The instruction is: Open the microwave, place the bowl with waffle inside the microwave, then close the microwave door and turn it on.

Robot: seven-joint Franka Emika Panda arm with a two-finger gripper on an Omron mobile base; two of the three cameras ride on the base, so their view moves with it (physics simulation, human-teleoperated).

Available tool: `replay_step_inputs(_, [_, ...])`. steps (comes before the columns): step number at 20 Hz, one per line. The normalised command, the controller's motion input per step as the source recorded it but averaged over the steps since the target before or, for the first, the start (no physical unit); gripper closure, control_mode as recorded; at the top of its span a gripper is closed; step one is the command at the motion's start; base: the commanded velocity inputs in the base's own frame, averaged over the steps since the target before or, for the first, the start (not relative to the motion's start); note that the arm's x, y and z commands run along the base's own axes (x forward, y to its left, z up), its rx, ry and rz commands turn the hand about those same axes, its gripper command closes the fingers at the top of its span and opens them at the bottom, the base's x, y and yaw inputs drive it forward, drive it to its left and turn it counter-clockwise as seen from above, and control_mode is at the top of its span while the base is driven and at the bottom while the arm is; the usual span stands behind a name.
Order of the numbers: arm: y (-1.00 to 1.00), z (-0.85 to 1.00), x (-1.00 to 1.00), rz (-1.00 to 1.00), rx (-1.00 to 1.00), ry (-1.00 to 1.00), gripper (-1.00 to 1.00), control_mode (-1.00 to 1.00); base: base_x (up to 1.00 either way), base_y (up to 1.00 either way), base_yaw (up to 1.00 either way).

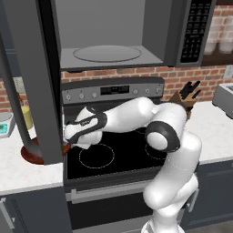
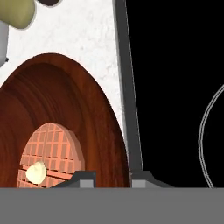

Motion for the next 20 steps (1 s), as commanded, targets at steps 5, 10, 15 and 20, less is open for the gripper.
replay_step_inputs(5, [-0.92,0.28,-0.11,-0.10,0.00,0.00,1.00,-1.00,0.00,0.00,0.00])
replay_step_inputs(10, [-0.57,0.52,-0.05,-0.16,0.00,0.00,1.00,-1.00,0.00,0.00,0.00])
replay_step_inputs(15, [-0.64,0.65,-0.03,-0.23,0.00,0.00,1.00,-1.00,0.00,0.00,0.00])
replay_step_inputs(20, [-0.85,0.53,-0.48,-0.34,0.00,0.00,1.00,-1.00,0.00,0.00,0.00])
